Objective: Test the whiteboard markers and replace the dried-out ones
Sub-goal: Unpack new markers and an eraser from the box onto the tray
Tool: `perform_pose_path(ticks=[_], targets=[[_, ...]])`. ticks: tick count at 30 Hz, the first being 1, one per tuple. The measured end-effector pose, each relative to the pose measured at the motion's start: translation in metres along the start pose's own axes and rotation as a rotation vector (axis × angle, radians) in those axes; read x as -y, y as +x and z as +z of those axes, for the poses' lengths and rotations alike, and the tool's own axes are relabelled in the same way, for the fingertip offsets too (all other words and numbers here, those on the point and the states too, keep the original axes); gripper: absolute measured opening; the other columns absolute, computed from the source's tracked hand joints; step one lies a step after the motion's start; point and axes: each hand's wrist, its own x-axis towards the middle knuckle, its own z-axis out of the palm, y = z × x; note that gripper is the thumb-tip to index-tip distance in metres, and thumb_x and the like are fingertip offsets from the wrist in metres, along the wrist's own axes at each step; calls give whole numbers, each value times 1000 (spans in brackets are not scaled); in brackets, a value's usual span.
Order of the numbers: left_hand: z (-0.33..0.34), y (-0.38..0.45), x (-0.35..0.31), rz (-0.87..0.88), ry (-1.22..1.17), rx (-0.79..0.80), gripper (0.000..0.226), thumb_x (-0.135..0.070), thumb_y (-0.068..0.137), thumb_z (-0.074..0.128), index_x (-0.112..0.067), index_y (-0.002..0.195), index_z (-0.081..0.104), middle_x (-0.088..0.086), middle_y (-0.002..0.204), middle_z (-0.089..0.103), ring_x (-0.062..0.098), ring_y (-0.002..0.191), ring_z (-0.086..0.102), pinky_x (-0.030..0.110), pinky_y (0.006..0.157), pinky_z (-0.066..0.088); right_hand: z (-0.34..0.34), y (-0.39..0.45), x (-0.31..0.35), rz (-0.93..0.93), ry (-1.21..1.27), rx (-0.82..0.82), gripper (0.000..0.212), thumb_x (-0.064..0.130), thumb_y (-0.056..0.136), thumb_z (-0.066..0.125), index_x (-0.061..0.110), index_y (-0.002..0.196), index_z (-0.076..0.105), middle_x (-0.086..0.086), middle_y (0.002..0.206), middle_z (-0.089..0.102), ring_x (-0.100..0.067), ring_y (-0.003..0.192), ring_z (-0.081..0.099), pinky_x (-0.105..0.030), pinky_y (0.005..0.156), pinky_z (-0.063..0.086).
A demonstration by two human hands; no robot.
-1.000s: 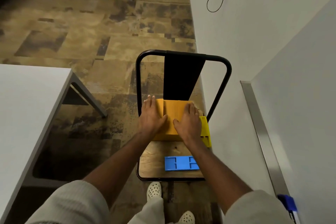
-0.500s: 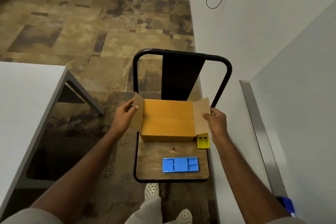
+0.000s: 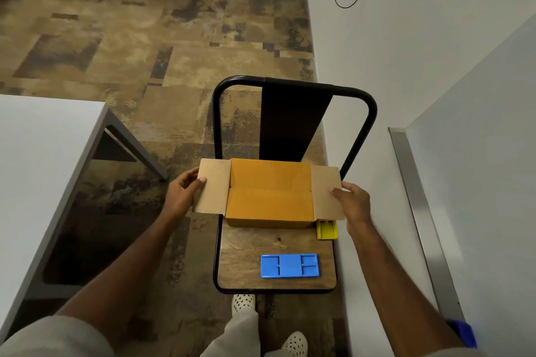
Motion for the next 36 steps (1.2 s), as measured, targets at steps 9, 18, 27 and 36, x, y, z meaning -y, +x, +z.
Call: perform_pose_path(ticks=[9,18,27,36], targets=[[10,-29,-95,874,402,-114,20,-16,95,54,-10,108,68,4,108,68,18,102,62,35,88,51,13,-69,54,-865,-558,95,42,27,94,64,27,135,55,3,134,60,-14,124,53,-29,100,46],[93,29,-95,1087,1274,380,45,-26,89,70,-16,131,59,7,136,58,27,126,54,42,101,49,70,-73,38,-858,-1157,377,75,62,79,67,29,142,43,-2,139,53,-25,125,50,-41,104,42],[89,36,-85,1023,1346,467,55,-41,88,69,-16,135,53,8,140,54,28,126,53,43,93,52,76,-67,24,-931,-1183,313,85,65,70,74,29,141,43,-2,133,48,-23,123,44,-38,105,40],[86,41,-88,1057,1371,535,75,-56,83,70,-18,143,43,7,147,47,27,132,47,40,89,52,63,-87,13,-1105,-1032,135,66,50,72,81,27,125,50,-1,116,50,-20,104,49,-33,87,47]])
